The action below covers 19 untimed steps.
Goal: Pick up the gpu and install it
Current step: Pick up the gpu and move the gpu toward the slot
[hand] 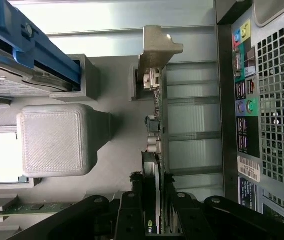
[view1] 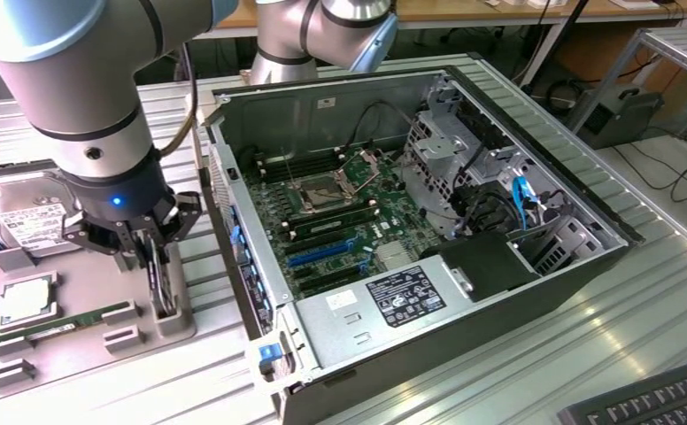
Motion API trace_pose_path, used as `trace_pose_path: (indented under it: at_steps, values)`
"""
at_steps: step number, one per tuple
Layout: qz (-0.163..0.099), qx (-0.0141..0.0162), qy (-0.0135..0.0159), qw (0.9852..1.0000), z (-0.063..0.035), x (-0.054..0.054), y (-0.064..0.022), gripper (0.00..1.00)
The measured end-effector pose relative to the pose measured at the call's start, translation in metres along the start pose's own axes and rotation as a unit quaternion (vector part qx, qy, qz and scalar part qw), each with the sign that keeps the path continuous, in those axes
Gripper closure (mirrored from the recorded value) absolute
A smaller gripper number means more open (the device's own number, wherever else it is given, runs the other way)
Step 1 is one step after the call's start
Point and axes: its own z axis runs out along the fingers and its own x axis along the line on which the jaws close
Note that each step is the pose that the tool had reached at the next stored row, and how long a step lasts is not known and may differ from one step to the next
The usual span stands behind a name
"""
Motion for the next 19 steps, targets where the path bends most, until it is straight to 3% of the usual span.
trace_pose_path:
  at_steps: [11,17,19]
  values:
    - [-0.011,-0.0003,0.0005,0.9999,-0.0313,-0.001,0.0014,0.73]
    - [-0.02,-0.0009,0.0009,0.9998,-0.0593,-0.002,0.0026,0.73]
    - [-0.025,-0.0019,0.0012,0.9997,-0.0743,-0.002,0.0032,0.73]
